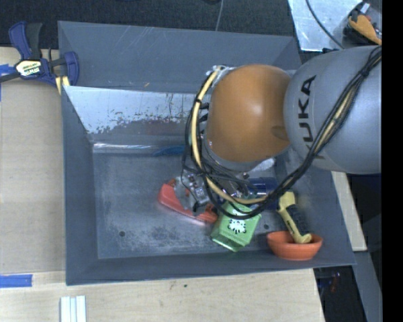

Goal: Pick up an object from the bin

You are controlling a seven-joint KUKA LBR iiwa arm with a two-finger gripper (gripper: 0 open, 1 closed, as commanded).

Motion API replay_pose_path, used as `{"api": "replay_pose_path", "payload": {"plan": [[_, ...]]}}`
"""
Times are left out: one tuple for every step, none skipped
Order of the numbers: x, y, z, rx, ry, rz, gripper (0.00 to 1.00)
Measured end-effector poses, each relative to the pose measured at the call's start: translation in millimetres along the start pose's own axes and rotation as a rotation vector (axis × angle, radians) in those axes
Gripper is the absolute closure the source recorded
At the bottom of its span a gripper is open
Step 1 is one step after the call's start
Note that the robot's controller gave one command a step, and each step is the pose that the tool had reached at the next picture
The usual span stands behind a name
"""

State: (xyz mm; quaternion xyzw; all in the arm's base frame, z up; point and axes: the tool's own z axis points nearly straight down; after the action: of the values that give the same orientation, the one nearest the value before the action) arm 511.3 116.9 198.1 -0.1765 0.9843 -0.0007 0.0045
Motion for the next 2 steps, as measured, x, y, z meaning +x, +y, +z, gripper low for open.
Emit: {"api": "replay_pose_path", "payload": {"plan": [[36.9, -14, 0, 0.000, -0.004, -0.067, 1.00], [-19.0, -27, -39, 0.000, -0.014, 0.184, 0.00]]}}
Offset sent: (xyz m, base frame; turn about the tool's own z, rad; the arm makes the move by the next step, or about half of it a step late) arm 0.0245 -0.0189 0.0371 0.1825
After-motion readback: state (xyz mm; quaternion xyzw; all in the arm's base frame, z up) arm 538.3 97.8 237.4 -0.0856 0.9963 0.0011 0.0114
